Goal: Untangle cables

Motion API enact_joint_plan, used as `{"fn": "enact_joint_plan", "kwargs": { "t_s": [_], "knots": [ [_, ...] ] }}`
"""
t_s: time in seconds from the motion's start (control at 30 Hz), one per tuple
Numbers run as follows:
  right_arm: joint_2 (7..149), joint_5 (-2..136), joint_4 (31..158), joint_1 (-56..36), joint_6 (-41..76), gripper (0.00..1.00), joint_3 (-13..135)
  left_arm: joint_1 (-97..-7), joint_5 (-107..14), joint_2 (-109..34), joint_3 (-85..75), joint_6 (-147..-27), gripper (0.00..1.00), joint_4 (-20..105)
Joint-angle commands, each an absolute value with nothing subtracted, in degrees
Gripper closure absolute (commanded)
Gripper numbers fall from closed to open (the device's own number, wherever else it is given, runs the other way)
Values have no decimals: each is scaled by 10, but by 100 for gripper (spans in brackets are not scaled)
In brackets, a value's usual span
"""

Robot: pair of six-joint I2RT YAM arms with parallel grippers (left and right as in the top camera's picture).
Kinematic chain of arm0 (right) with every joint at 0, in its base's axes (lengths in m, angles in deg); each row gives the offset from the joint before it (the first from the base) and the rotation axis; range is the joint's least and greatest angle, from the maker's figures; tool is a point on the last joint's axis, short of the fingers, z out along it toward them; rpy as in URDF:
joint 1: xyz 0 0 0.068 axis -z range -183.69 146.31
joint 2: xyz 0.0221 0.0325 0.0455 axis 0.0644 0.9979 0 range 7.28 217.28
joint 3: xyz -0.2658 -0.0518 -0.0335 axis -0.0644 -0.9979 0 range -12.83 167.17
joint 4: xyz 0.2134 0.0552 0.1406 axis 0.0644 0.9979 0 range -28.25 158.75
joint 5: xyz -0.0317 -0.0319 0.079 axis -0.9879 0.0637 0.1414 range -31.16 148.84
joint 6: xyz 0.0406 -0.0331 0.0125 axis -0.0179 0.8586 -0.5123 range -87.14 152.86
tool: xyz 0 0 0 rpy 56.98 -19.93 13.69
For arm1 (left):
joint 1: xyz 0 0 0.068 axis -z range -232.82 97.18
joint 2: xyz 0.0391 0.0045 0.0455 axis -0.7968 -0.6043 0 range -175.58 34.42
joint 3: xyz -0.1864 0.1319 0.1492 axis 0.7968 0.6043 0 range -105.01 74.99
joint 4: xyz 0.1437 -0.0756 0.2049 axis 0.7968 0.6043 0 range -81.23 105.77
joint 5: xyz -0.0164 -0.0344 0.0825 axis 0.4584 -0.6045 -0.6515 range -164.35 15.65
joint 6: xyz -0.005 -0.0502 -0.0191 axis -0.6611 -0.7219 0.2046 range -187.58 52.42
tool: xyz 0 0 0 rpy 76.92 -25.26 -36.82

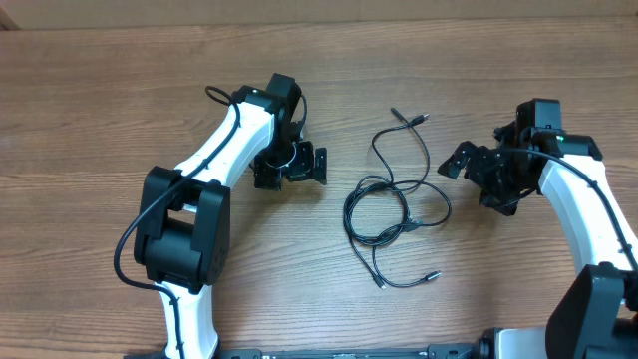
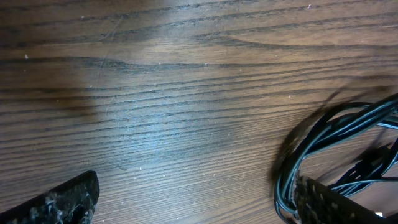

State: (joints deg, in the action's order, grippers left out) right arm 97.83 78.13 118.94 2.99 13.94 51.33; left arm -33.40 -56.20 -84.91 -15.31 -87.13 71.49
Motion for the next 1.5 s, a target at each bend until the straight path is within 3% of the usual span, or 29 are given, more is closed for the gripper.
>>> {"fn": "enact_joint_plan", "kwargs": {
  "t_s": [0.0,0.4,1.47],
  "knots": [
    [975,788,1189,36,133,0,511,-333,-570,-829,-151,-875,0,714],
    [918,809,1210,96,167,0,511,-333,-570,-829,-150,-875,0,714],
    [919,790,1201,97,167,0,511,-333,-570,-829,-150,-875,1,714]
  ]
}}
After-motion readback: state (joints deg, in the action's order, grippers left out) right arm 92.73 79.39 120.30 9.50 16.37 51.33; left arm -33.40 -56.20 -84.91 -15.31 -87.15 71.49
